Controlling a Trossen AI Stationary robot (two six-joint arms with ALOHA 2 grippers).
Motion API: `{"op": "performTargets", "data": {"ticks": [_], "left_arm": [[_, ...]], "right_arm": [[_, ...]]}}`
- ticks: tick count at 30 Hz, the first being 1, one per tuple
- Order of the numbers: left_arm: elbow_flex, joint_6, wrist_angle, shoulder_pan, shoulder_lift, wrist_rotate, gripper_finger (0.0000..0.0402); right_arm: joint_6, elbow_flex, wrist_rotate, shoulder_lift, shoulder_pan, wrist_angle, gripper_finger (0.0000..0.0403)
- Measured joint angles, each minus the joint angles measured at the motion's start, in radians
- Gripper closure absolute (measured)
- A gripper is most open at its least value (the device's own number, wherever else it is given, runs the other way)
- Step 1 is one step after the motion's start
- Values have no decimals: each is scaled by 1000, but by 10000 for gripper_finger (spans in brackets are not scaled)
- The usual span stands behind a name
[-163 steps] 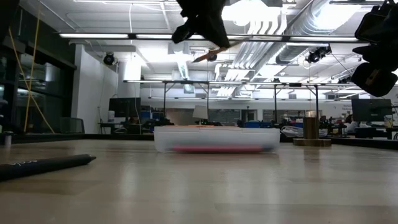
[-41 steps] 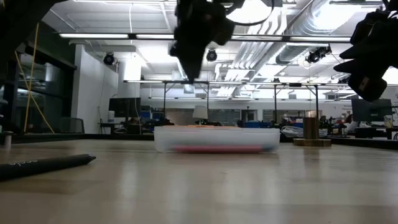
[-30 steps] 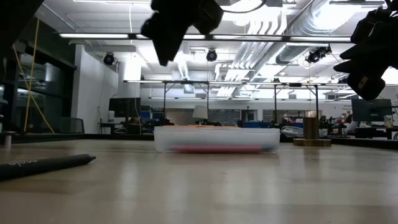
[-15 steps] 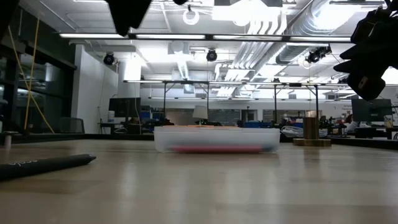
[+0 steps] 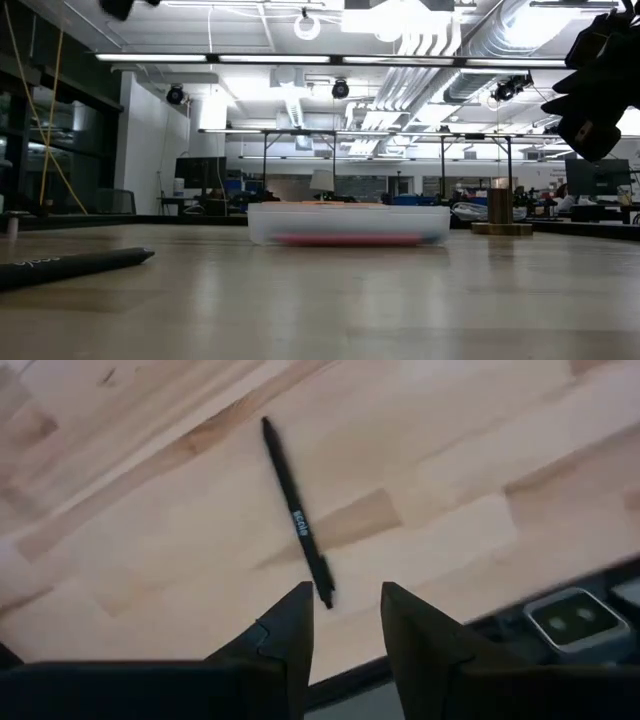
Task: Pick & place school supplies into a supply box
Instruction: Put the black pen into the container
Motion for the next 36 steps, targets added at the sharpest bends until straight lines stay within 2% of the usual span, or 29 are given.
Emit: {"op": "performTargets", "data": {"ticks": [4,16,23,25,30,36], "left_arm": [[-48,-50,24,-11,0,-3,253],[-238,-48,166,-9,1,34,253],[-375,-69,341,-9,2,68,253],[-408,-102,345,-9,2,69,253],[-457,-129,352,-9,2,72,255],[-501,-122,469,-9,2,61,273]], "right_arm": [[0,0,-14,0,0,0,325],[0,0,-59,0,0,0,325],[0,0,-61,0,0,0,325],[0,0,-61,0,0,0,325],[4,0,-66,0,0,4,325],[23,0,-65,0,0,6,325]]}}
